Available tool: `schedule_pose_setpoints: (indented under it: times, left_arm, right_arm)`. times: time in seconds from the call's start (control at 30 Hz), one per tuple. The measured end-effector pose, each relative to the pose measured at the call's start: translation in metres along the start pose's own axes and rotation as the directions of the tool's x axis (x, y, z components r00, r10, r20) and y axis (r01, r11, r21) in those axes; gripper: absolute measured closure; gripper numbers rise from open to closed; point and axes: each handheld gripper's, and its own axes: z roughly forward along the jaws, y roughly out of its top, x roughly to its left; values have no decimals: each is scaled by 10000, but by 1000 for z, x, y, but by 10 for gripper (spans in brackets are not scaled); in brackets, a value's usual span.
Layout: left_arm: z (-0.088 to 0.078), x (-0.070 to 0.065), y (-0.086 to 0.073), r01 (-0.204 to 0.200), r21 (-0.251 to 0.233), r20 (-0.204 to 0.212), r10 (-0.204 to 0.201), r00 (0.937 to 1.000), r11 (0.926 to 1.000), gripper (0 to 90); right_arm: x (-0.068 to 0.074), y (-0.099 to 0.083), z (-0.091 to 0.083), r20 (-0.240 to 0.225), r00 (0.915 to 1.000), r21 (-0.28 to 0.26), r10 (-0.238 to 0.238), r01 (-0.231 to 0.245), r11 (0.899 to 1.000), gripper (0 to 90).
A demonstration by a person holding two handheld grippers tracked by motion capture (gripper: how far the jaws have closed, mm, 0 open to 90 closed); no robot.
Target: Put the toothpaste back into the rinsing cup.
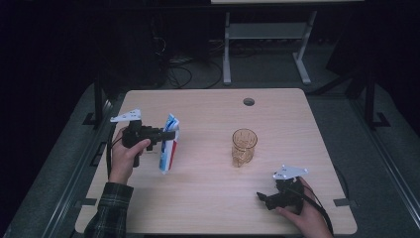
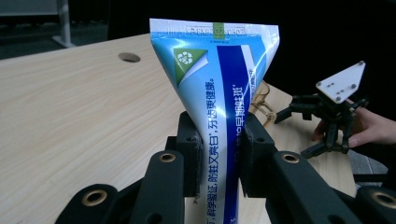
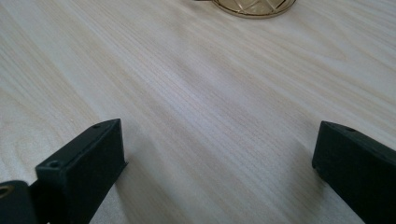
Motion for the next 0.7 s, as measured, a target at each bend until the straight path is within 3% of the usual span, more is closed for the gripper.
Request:
schedule_pose_setpoints:
  times: [0.2, 0.7]
  left_arm:
    - [6, -8, 7, -320, -198, 335, 326, 9989, 9993, 729]
    - [24, -23, 27, -725, -218, 602, 736, 9955, 9971, 729]
  right_arm:
    - [0, 0, 0, 1, 10000, 0, -2, 2, 10000, 16]
    - [0, 0, 0, -4, 10000, 3, -1, 1, 10000, 17]
